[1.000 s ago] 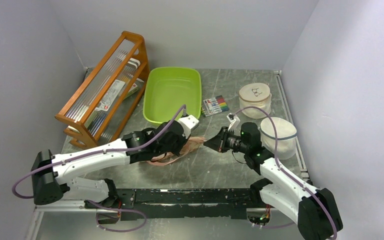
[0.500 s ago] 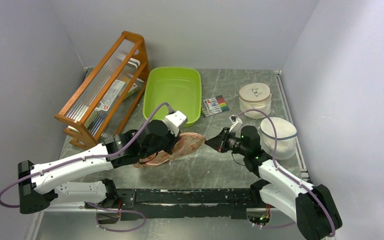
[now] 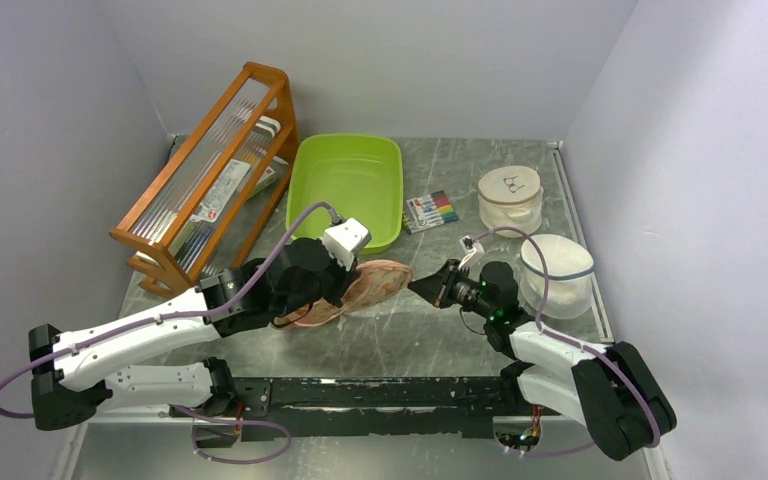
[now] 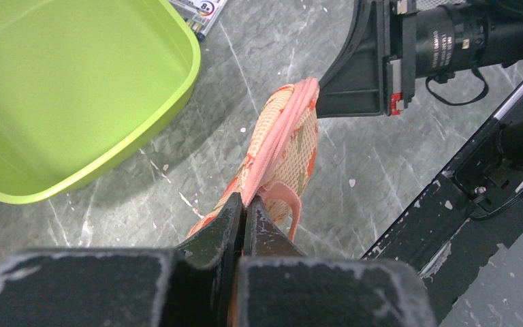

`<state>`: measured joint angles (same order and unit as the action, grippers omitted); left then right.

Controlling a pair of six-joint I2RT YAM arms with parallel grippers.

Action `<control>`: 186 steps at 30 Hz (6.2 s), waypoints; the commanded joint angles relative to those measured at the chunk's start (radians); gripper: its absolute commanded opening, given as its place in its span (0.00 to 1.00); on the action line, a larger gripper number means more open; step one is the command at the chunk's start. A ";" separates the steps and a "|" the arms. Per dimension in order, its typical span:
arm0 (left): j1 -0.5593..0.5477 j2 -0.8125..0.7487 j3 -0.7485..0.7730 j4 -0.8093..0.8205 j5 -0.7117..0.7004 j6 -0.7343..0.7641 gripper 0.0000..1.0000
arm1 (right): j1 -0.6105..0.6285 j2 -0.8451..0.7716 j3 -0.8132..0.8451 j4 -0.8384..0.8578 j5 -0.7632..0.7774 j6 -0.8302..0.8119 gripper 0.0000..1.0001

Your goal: Unzip the laundry bag and remove the bra

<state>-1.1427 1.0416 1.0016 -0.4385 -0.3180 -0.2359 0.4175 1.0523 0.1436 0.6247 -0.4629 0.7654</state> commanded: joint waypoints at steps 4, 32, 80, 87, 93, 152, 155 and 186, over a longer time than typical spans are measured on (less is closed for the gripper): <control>-0.005 0.005 0.093 0.057 0.005 0.025 0.07 | 0.000 0.103 -0.016 0.118 0.020 -0.021 0.00; -0.037 0.190 0.189 0.044 -0.140 0.087 0.07 | 0.056 -0.307 0.185 -0.617 0.520 -0.083 0.46; 0.378 -0.029 -0.192 0.021 0.293 -0.271 0.99 | 0.068 -0.275 0.695 -1.020 0.251 -0.618 0.99; 0.390 -0.111 -0.240 -0.001 0.229 -0.317 0.99 | 0.304 -0.120 0.716 -1.019 0.283 -0.664 1.00; 0.412 -0.137 -0.166 -0.046 0.123 -0.244 0.99 | 0.598 0.018 0.738 -1.054 0.597 -0.677 1.00; 0.415 -0.418 -0.188 -0.132 0.115 -0.354 0.99 | 0.816 0.448 0.750 -0.644 1.416 -1.073 0.99; 0.415 -0.389 -0.175 -0.162 0.140 -0.362 0.99 | 0.797 0.485 0.758 -0.556 1.410 -1.164 1.00; 0.414 -0.327 -0.134 -0.166 0.206 -0.384 0.99 | 0.533 0.338 1.043 -0.802 0.798 -0.720 1.00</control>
<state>-0.7345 0.7235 0.8349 -0.6064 -0.1440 -0.6216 0.9646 1.4727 1.0763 0.0582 0.4309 -0.2291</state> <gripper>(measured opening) 0.992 0.996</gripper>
